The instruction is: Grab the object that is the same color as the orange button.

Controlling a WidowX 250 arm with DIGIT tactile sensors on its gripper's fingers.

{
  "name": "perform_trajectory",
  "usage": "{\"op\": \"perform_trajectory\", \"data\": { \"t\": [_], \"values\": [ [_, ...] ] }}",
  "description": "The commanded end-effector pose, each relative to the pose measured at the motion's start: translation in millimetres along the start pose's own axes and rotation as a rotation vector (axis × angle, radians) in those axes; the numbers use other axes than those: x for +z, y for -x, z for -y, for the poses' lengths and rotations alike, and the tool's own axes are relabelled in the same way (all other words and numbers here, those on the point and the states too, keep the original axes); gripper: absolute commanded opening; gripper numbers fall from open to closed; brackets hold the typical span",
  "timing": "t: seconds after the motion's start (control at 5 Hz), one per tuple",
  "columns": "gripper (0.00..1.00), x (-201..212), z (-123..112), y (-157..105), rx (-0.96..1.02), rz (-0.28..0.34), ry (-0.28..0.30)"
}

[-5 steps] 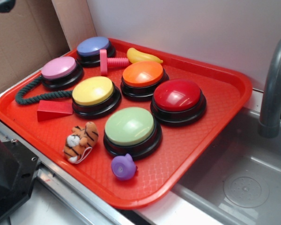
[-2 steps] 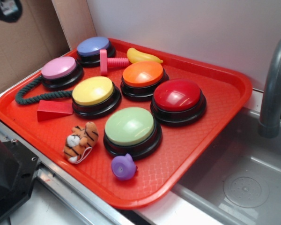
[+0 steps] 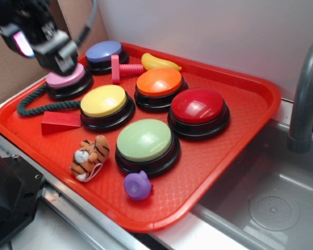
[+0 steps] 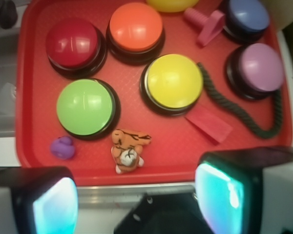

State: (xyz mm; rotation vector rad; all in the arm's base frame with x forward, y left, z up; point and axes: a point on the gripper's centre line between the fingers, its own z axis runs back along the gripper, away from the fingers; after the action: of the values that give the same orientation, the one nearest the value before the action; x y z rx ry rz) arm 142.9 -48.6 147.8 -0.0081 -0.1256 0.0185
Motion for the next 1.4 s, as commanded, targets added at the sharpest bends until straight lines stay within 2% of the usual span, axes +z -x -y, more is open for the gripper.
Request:
{"op": "perform_trajectory", "data": {
  "t": [0.0, 0.2, 0.4, 1.0, 1.2],
  "values": [
    [1.0, -48, 8, 6, 0.002, 0.019, 0.037],
    [1.0, -70, 10, 13, 0.022, -0.001, -0.005],
    [1.0, -89, 11, 15, 0.011, 0.019, -0.039],
    [1.0, -124, 6, 21, 0.009, 0.027, -0.017],
    [0.0, -125, 4, 23, 0.038, 0.031, -0.034]
  ]
}}
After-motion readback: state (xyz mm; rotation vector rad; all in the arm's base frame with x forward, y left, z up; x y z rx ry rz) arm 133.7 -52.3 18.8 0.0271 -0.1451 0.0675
